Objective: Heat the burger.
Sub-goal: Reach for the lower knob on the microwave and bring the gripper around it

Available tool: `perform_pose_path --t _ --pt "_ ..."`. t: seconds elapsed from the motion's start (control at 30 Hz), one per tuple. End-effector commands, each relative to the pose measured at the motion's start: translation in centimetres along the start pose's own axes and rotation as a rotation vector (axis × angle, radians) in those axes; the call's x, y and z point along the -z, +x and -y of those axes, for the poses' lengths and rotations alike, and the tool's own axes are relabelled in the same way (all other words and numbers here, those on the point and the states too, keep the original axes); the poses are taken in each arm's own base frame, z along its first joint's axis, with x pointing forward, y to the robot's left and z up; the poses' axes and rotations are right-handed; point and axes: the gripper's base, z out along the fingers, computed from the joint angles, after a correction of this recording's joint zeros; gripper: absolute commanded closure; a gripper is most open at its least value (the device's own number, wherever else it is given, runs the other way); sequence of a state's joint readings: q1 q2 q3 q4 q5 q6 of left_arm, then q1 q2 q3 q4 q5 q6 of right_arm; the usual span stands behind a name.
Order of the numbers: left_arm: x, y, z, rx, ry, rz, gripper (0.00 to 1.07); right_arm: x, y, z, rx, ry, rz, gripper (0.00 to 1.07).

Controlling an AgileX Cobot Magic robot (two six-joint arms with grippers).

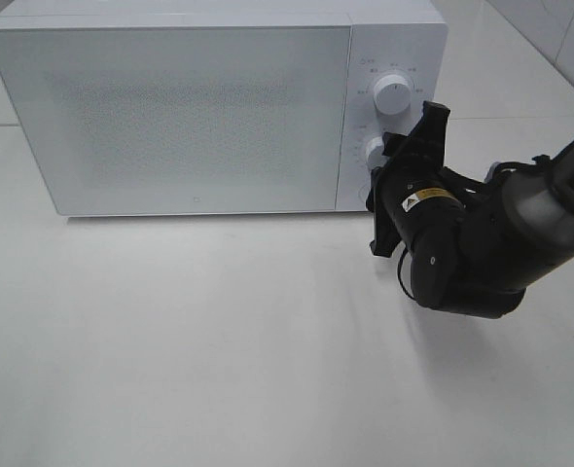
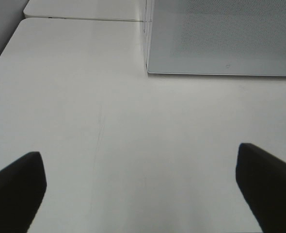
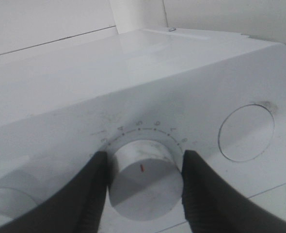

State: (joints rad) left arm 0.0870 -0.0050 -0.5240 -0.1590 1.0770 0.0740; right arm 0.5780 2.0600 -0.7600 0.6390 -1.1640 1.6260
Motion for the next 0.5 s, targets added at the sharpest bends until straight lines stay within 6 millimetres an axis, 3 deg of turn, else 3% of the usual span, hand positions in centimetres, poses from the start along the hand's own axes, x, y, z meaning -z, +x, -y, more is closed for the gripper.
perform_pose_path --t 0.03,0.2,0.33,0.5 --pt "0.15 0.09 0.05 0.006 0.0 0.023 0.06 -0.13 1.93 -3.3 0.034 -0.279 -0.115 0.69" --pt "0.15 0.09 0.05 0.006 0.0 0.023 0.06 -0.1 1.77 -3.25 0.044 -0.277 -0.101 0.59" --pt "0.15 0.09 0.05 0.006 0.0 0.023 0.06 0.12 1.53 -2.95 0.087 -0.266 -0.097 0.45" --pt "0.15 0.09 0.05 0.006 0.0 0.023 0.06 0.51 1.15 -2.38 0.124 -0.24 -0.1 0.38"
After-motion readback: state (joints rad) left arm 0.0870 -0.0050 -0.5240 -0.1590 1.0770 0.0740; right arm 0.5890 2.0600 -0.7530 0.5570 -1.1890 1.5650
